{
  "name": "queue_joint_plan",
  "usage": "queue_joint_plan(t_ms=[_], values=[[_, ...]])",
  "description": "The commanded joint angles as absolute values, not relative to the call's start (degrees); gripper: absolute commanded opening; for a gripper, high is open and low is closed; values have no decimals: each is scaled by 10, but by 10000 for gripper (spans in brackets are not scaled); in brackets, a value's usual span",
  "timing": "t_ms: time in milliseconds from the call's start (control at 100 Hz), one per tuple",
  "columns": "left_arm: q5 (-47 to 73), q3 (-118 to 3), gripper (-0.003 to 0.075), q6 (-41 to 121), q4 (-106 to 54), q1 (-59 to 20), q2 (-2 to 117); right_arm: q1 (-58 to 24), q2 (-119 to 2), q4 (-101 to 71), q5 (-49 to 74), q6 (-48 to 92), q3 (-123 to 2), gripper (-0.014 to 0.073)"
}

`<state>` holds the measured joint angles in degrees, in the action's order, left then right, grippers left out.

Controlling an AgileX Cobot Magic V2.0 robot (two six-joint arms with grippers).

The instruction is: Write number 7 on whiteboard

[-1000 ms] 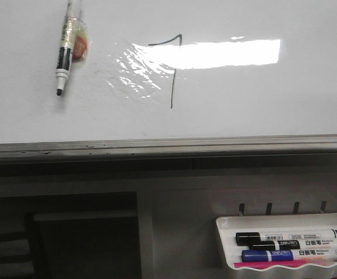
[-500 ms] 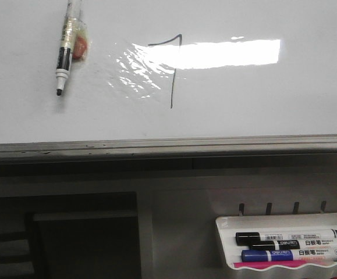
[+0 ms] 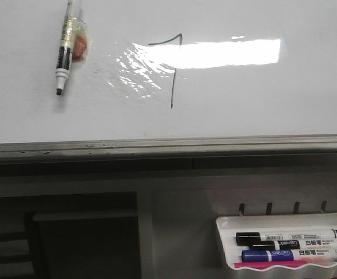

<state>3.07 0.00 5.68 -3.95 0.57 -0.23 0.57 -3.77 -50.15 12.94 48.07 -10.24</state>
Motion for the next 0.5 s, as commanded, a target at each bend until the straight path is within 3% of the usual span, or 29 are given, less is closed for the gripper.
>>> queue_joint_plan(t_ms=[0,120,290,490], values=[[-12,20,-20,53,-44,5,-20,10,-44,-292,71,280,-117,-64],[-12,20,-20,53,-44,5,-20,10,-44,-57,31,93,-98,-64],[-12,20,-20,53,-44,5,-20,10,-37,-12,-66,84,-17,-64],[-12,20,-20,53,-44,5,-20,10,18,4,-21,84,23,-64]])
